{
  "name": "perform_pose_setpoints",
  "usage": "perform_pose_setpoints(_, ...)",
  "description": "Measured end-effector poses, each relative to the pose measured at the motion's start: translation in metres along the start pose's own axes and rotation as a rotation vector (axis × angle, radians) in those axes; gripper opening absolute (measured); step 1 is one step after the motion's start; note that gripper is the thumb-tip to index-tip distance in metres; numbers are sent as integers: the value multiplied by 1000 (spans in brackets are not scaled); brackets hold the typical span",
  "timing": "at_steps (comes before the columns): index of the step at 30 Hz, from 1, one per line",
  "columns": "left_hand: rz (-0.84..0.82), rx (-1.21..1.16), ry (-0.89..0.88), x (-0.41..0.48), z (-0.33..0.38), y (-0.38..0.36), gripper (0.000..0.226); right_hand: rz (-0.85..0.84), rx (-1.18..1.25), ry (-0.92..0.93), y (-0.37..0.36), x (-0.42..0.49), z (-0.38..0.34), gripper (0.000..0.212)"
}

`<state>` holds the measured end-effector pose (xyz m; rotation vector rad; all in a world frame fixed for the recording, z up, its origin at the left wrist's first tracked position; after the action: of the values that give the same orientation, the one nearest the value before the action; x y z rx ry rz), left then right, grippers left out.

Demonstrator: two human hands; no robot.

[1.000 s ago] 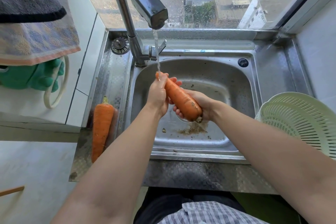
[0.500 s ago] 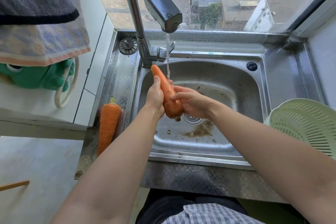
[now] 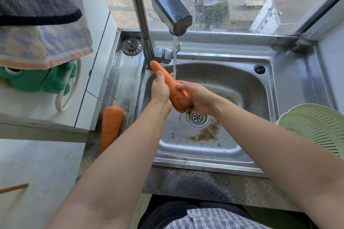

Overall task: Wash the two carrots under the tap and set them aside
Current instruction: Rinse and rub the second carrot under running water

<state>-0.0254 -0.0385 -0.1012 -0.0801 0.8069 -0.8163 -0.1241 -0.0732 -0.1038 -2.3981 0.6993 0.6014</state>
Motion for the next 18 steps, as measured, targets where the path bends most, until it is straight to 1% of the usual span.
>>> perform_pose_setpoints(1, -6, 2, -3, 2, 2, 0, 56, -48, 18, 4, -2, -1, -1, 27)
perform_pose_setpoints(2, -7, 11, -5, 2, 3, -1, 56, -30, -1, 1, 0, 2, -1, 29)
perform_pose_setpoints(4, -4, 28, -1, -1, 2, -5, 53, 97, -65, 7, 2, 5, -5, 32)
perform_pose_setpoints(5, -5, 32, 1, -2, 2, -6, 53, 128, -78, 10, 1, 5, -7, 31)
perform_pose_setpoints(6, -9, 23, -1, -1, 2, -6, 53, 111, -63, 13, 0, 5, -8, 28)
perform_pose_setpoints(9, -11, -5, 16, 5, 5, -1, 57, -63, -8, 27, -1, -2, -10, 25)
perform_pose_setpoints(10, -4, -2, 18, 4, 6, 0, 58, -52, -36, 23, -2, -2, -12, 22)
perform_pose_setpoints(11, 0, 15, 22, 3, 5, -1, 57, 0, -83, 20, -2, 0, -14, 19)
perform_pose_setpoints(12, 3, 33, 29, 1, 4, -4, 56, 66, -130, 25, -2, 0, -16, 22)
perform_pose_setpoints(13, 2, 46, 35, 0, 3, -6, 55, 85, -151, 27, -3, 1, -16, 27)
perform_pose_setpoints(14, -2, 49, 33, 0, 4, -7, 55, 55, -126, 34, -4, 0, -16, 28)
perform_pose_setpoints(15, -7, 37, 33, 2, 6, -6, 57, -23, -82, 39, -6, -2, -15, 27)
perform_pose_setpoints(17, 15, -26, 46, 8, 8, -2, 62, -191, 2, 46, -8, -10, -15, 37)
perform_pose_setpoints(18, 28, -41, 46, 9, 9, 0, 62, -202, -17, 45, -7, -11, -15, 40)
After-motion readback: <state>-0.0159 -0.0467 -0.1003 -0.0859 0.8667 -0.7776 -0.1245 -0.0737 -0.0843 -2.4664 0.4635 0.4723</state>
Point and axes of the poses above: each hand's wrist, its own x-axis towards the middle knuckle, its own y-axis out of the back of the hand, z = x × y, the point moved 6 cm from there along x, towards the middle knuckle, and after that the axes turned 7 degrees about -z, right-handed, at the moved point
